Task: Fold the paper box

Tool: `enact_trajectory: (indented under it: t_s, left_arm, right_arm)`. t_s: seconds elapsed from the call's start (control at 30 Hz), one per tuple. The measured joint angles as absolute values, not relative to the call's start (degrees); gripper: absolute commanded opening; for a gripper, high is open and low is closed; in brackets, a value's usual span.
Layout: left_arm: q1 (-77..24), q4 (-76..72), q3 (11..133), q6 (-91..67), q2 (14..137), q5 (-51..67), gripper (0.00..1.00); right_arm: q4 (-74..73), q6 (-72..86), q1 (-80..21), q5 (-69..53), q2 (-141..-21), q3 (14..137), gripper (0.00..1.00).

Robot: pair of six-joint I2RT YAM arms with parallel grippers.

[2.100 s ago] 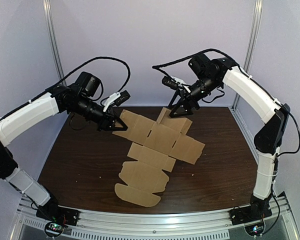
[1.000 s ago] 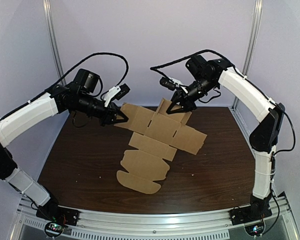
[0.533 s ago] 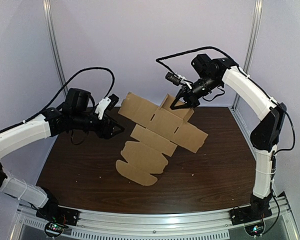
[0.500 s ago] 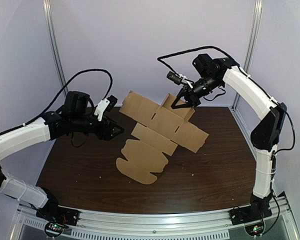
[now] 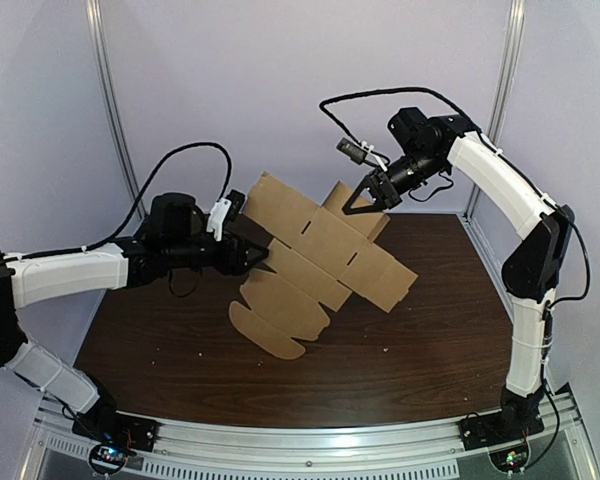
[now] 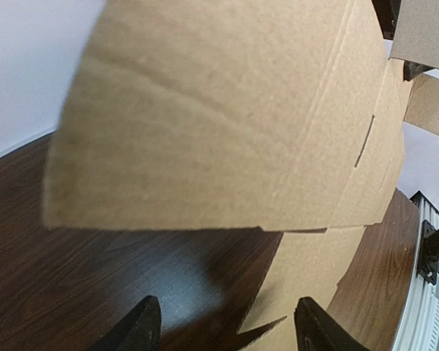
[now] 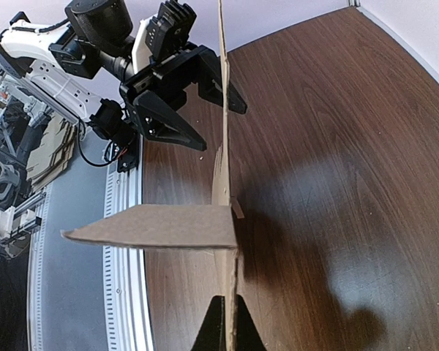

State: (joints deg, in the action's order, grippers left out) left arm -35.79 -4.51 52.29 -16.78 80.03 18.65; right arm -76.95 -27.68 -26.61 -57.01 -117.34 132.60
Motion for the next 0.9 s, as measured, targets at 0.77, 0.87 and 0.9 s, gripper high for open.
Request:
enact_trajectory:
  t_s: [0.77,0.87,0.9]
  left_arm:
    - [-38.8,-5.4,58.4,-17.7,89.4,25.1,0.00]
    - [-39.1,-4.3,58.7,-17.8,90.8,24.4,0.00]
    - [-39.3,-3.8,58.8,-17.8,91.0,24.3,0.00]
  right_arm:
    - [-75.9,-18.7,-24.7,-57.0,-117.7,127.7,0.00]
    - [-74.9,-16.4,-24.7,-57.1,-117.8,125.5,0.00]
    - [-74.6,-15.7,-24.7,-57.1,-118.0,124.8,0.00]
